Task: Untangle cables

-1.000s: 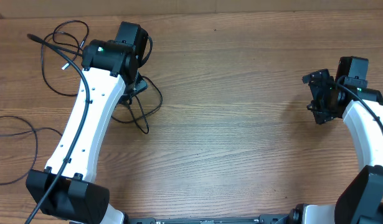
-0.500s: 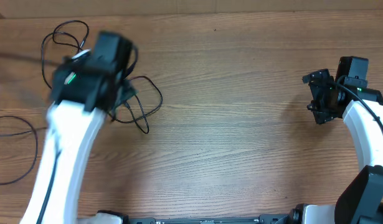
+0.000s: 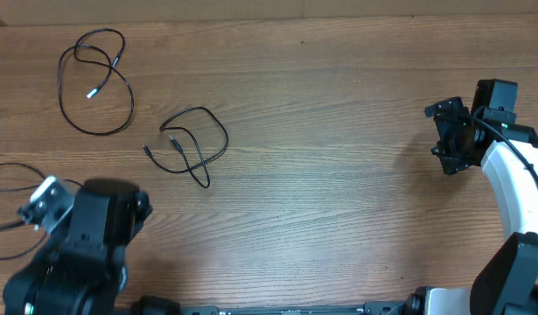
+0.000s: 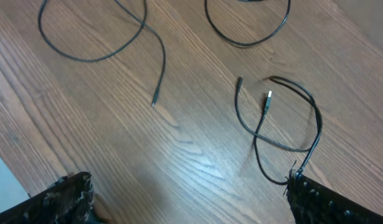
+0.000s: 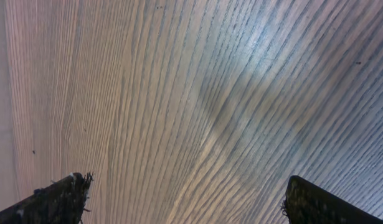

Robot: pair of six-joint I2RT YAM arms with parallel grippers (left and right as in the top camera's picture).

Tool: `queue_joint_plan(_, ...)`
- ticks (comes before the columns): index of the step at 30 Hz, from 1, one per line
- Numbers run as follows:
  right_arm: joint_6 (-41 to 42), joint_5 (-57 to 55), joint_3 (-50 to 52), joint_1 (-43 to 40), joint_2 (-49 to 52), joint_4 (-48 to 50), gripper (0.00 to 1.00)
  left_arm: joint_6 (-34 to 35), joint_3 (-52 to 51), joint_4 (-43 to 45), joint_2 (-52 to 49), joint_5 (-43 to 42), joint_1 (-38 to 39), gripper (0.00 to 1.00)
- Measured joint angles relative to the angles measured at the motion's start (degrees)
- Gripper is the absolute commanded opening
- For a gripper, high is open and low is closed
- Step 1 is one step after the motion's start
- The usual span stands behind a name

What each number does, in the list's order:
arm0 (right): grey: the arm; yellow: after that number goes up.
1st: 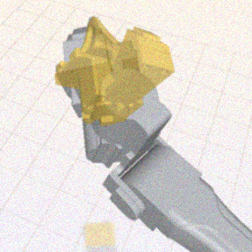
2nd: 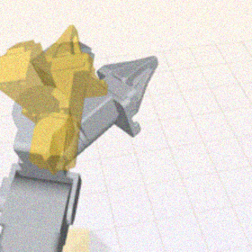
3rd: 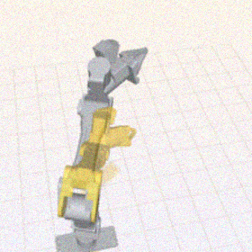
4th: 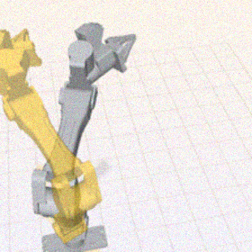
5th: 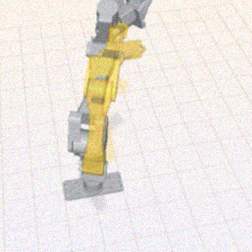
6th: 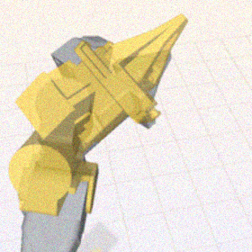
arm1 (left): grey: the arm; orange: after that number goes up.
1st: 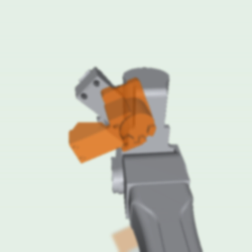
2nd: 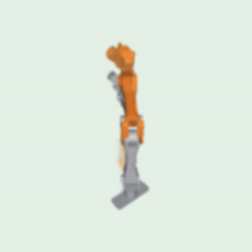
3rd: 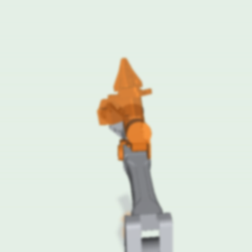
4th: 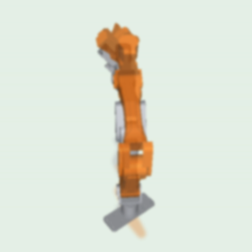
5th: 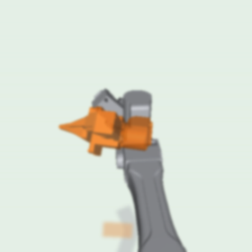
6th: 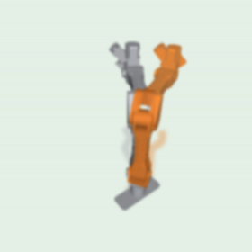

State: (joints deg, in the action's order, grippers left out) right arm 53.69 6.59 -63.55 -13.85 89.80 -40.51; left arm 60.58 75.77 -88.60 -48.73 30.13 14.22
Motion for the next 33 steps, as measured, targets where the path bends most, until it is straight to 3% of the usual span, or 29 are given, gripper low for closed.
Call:
queue_joint_plan(25, 0.00, 0.00, 0.00, 0.00, 0.00, -0.04, 1.00, 0.79, -1.60, -1.57, 2.80, -3.98, 0.79, 1.00)
queue_joint_plan(33, 0.00, -0.02, 0.00, 0.02, 0.00, -0.02, 1.00, -0.57, -11.80, 2.60, 16.48, -5.46, -4.07, 1.00)
